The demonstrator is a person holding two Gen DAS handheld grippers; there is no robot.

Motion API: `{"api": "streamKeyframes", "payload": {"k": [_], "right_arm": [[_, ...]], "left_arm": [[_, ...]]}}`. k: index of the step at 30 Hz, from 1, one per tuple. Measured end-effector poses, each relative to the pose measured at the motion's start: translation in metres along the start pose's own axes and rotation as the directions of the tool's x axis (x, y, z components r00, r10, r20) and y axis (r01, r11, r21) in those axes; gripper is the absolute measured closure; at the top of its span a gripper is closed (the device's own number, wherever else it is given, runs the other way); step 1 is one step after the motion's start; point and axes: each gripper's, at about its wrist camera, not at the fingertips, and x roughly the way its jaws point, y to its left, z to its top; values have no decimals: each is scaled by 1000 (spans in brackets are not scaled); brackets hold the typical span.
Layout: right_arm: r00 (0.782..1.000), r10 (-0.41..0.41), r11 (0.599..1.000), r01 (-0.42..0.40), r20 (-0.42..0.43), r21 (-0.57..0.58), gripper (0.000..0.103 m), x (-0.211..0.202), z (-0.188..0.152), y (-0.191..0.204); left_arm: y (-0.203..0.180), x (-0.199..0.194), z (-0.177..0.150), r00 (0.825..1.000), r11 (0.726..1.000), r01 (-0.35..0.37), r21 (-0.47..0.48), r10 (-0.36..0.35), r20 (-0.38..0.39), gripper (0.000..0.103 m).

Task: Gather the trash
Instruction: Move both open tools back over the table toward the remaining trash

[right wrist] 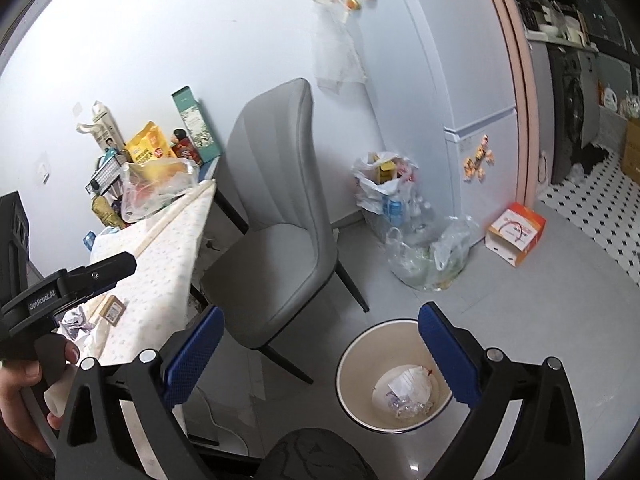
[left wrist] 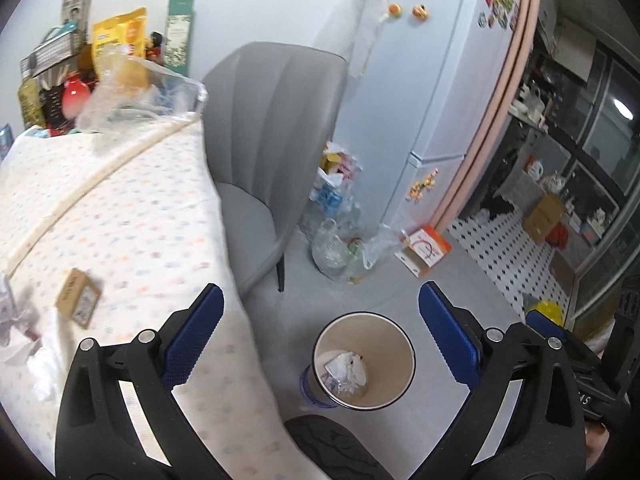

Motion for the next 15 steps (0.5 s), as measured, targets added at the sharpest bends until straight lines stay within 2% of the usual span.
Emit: {"api": "streamKeyframes", "payload": {"k": [6, 15], "right_arm": [[999, -2, 999, 4, 38, -54, 8, -10, -1, 30], [998, 45, 990, -39, 37, -136, 8, -15, -7, 81]], "left_arm": [[28, -32, -5, 998, 999, -25, -29, 26, 49, 6], [71, -74, -18, 991, 993, -62, -98, 72, 111, 6]]}}
